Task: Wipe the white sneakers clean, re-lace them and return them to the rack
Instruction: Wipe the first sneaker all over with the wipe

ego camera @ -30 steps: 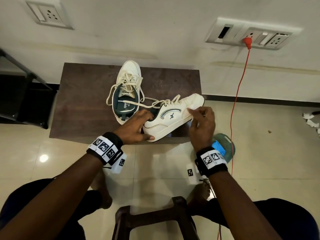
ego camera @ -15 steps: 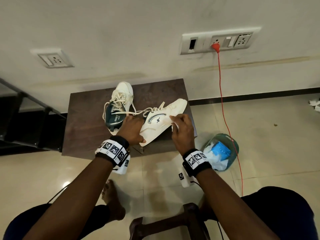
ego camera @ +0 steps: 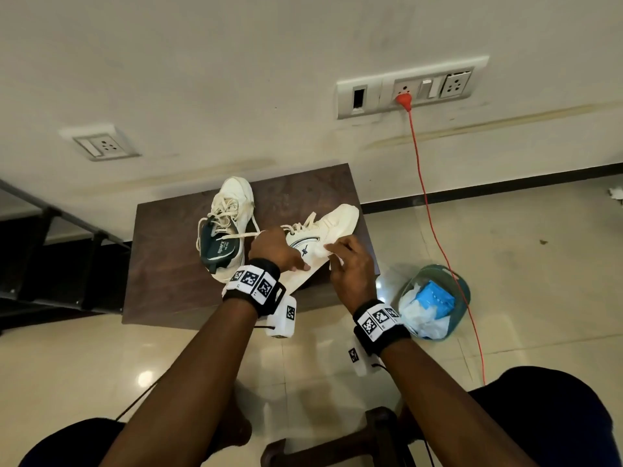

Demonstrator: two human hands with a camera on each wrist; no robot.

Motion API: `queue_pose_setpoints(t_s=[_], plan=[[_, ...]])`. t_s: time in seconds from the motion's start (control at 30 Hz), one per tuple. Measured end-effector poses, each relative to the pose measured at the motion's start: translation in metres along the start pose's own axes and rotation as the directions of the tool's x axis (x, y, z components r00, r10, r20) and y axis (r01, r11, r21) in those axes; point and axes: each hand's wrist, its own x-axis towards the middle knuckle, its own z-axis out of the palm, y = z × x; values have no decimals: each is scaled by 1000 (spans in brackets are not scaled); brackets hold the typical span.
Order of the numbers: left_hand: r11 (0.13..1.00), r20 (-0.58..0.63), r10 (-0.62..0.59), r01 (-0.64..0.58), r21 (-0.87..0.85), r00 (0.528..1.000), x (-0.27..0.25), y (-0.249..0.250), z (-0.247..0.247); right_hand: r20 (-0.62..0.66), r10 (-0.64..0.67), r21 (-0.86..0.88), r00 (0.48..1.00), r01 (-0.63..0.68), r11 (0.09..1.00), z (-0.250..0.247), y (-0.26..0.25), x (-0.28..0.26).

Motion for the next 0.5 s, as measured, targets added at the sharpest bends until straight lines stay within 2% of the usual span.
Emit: queue_pose_setpoints(t_s=[0.13, 0.3, 0.37, 0.43, 0.5], plan=[[996, -61, 60, -64, -64, 996, -3, -5, 17, -68, 66, -24, 995, -68, 997, -13, 8, 20], [992, -123, 126, -128, -11, 984, -21, -1, 26, -83, 178, -148, 980, -189, 971, -18, 28, 49], [992, -154, 128, -128, 12, 980, -26, 0, 30, -32, 94, -170, 995, -98, 980, -13, 23, 40], [989, -195, 146, -146, 17, 970, -29, 1, 32, 78, -85, -157, 993, 96, 983, -8, 16, 28], [986, -228, 162, -163, 16, 960, -29, -1, 32, 237, -243, -172, 940, 287, 942, -8, 11, 21]])
